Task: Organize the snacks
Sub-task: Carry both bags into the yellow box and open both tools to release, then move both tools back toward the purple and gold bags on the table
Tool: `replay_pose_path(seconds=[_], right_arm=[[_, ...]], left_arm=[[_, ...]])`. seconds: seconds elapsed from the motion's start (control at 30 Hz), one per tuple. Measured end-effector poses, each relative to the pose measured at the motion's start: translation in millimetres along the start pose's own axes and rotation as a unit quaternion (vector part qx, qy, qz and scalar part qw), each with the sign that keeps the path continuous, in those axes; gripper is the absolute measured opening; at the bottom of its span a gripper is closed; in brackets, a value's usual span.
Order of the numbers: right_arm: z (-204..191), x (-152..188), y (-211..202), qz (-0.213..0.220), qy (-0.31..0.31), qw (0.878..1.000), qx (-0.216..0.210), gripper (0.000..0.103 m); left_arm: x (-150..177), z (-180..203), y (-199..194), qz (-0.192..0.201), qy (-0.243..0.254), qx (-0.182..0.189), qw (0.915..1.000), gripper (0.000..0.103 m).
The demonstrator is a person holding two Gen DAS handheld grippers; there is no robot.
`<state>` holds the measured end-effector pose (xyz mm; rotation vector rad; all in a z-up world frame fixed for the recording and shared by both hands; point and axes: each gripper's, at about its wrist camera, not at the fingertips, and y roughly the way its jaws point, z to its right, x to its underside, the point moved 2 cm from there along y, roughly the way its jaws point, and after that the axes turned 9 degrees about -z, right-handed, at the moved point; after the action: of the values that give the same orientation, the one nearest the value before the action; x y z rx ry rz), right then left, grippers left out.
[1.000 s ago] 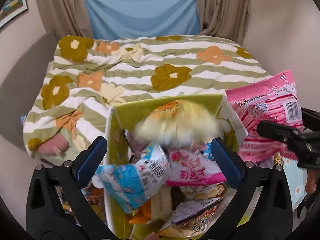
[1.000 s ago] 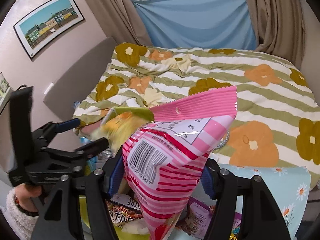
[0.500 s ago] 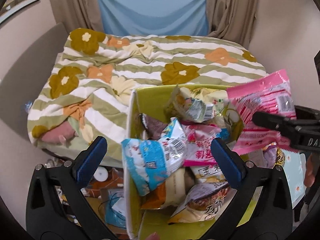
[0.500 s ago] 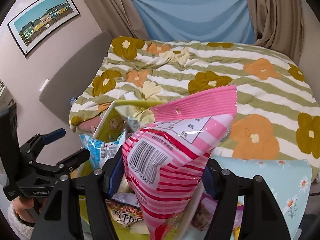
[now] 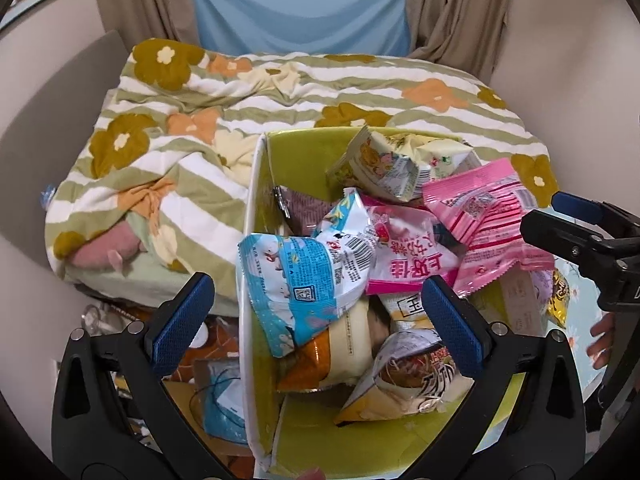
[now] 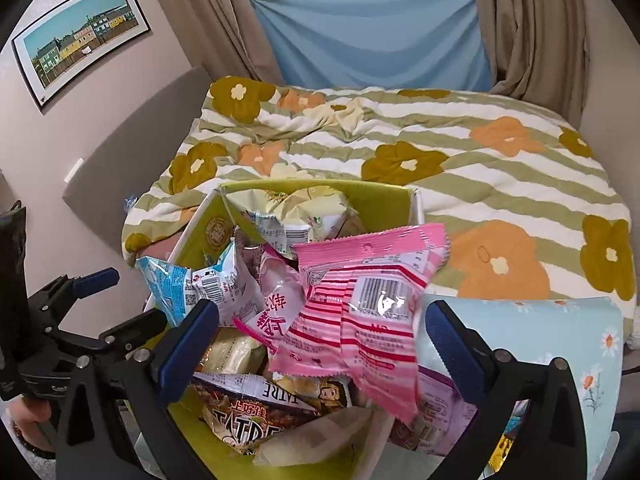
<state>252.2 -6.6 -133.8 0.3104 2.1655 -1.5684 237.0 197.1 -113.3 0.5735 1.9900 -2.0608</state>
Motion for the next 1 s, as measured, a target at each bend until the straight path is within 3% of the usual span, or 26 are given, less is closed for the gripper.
replay_pose_path(seconds=[0.2,0.43,0.67,1.0], right_arm=[[-3,6,-21,0.009,-0.004,1.000,-0.004,0.103],[7,14,-75,0.034,-0.026,0.999,0.002,0.103],[57,32,-124,0.058,-0.029,0.998,0.012,0.103],[149,71,-143,0.026,-0.044,0.999,0.002,0.103]], left_arm=[[3,10,-18,0.016,0.006,-0.006,0.9998,0.103],[5,36,-52,0.044,0.001,-0.006,0.9990,0.103],[9,93,-68,0.061,-0.010,0.000,0.9981,0.103],[36,194,-57,0.055,-0.029,-0.007,0.9980,0.103]])
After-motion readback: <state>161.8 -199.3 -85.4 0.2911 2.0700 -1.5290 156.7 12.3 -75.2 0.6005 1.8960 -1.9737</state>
